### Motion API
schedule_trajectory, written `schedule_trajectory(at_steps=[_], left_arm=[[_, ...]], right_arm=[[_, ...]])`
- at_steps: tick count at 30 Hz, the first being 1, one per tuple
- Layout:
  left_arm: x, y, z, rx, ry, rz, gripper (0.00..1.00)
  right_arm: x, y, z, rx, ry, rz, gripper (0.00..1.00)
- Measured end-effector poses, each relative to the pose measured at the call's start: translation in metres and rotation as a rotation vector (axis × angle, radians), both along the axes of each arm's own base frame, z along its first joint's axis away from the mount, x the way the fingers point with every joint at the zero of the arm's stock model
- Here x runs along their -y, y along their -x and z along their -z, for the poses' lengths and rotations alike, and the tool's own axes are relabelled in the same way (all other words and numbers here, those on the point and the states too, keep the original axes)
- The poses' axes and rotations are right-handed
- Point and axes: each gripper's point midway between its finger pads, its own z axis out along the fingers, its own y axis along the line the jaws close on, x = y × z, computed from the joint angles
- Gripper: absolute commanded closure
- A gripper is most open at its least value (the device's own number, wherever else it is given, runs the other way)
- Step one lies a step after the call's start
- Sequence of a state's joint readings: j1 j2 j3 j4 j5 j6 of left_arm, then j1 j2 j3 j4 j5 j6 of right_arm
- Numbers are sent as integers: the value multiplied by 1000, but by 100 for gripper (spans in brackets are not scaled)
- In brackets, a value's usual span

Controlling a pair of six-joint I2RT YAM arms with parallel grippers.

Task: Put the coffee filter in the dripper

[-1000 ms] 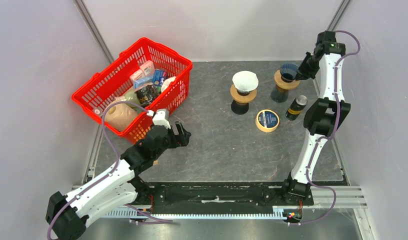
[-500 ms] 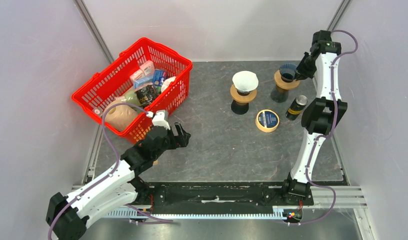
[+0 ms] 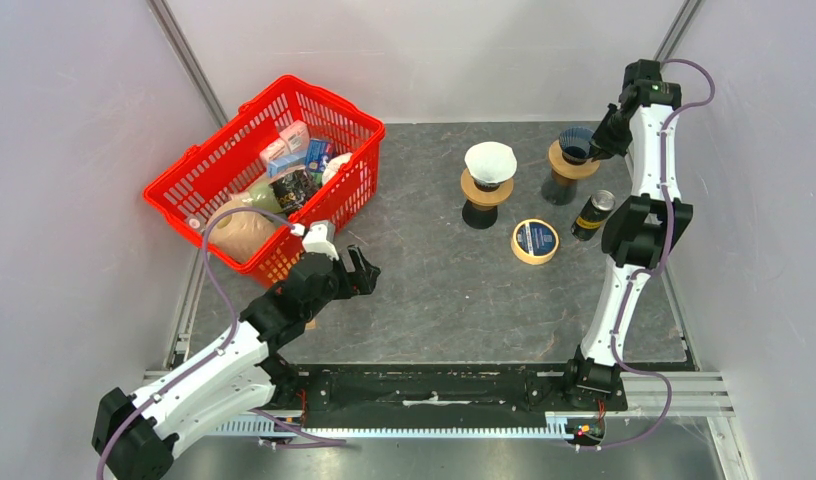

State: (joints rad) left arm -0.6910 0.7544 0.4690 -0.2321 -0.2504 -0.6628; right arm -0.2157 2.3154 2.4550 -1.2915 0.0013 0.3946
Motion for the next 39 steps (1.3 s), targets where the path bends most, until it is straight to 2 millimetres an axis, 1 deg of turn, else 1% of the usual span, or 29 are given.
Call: schedule_trajectory(at_steps=[6, 8, 14, 18, 21, 23, 25, 27, 30, 34, 36, 39], left_arm=[[3, 1, 2, -9, 3, 14, 5], [4, 2, 3, -15, 2, 19, 6], [9, 1, 7, -43, -6, 38, 6], [11, 1, 5, -44, -3, 43, 6], [11, 1, 5, -44, -3, 44, 6], [11, 0, 5, -44, -3, 43, 6], [11, 0, 6, -47, -5, 43, 6], [11, 0, 6, -48, -6, 43, 6], [11, 0, 7, -52, -9, 43, 6], [11, 0, 9, -58, -14, 43, 6], [11, 0, 9, -58, -14, 43, 6], [11, 0, 9, -58, -14, 43, 6]], right_arm=[[-2, -1, -14, 27, -18, -11, 100], [-3, -2, -16, 27, -27, -14, 100], [-8, 1, -17, 22, -68, -21, 92], [-9, 0, -18, 31, -95, -13, 91], [-10, 0, -19, 35, -112, -6, 85], [-10, 0, -19, 35, -115, -1, 83], [-10, 0, -18, 35, -114, 0, 78], [-10, 0, -17, 33, -114, 3, 77], [-10, 2, -13, 21, -118, 5, 73], [-12, 2, -9, 13, -123, 10, 70], [-12, 1, -12, 25, -122, 14, 69], [-11, -4, -23, 71, -116, 25, 64]])
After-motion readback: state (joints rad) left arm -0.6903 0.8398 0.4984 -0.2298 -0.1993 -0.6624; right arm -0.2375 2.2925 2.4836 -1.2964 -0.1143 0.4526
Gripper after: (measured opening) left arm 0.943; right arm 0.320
